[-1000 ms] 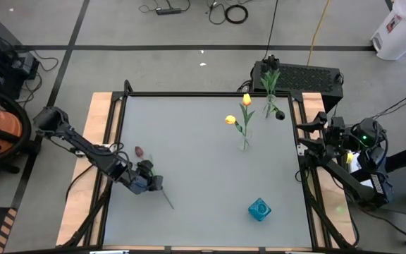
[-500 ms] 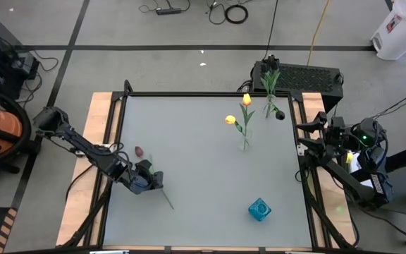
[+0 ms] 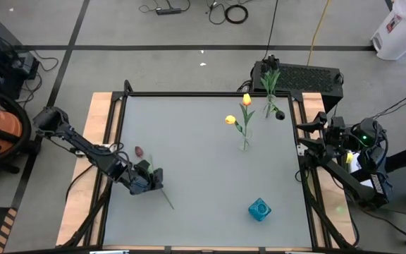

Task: Sort flowers into vase by color
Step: Put the red tulip into the blue vase

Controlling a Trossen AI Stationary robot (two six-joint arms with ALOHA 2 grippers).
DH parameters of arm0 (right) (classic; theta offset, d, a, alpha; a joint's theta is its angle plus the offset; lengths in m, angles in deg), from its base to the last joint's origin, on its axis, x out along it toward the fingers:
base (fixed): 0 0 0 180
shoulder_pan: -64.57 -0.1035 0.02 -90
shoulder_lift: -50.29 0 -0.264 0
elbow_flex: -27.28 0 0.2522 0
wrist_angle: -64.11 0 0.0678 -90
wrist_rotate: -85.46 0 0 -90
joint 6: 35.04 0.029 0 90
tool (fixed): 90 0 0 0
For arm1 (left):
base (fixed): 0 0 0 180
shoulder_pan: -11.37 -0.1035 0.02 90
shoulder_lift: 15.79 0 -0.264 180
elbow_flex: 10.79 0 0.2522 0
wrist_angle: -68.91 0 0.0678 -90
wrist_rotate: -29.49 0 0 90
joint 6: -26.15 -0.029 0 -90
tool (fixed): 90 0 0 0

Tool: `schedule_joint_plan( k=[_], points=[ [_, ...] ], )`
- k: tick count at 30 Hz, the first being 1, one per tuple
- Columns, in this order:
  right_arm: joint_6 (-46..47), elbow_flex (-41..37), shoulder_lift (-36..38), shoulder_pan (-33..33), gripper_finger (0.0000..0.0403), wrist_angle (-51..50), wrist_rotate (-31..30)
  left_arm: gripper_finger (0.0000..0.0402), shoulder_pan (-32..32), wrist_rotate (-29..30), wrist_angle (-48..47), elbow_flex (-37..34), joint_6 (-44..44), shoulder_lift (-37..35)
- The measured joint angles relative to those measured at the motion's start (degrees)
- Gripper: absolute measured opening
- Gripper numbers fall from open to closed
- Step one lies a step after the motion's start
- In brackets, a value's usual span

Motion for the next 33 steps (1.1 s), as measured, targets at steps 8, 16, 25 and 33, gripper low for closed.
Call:
schedule_joint_plan(
  k=[8,16,25,33],
  points=[
    [0.00,0.00,0.00,0.00,0.0267,-0.02,0.00,0.0066,0.01,2.70,0.29,0.00,4.08,0.00],
    [0.02,0.00,0.00,0.00,0.0267,0.00,0.00,0.0066,0.02,4.17,0.37,0.00,5.57,0.00],
    [0.02,0.00,0.00,0.00,0.0267,0.00,0.00,0.0066,0.00,8.67,0.45,0.00,6.03,0.00],
    [0.02,0.00,0.00,0.00,0.0267,-0.02,0.00,0.0066,-0.01,8.50,0.57,0.47,8.17,3.81]
  ],
)
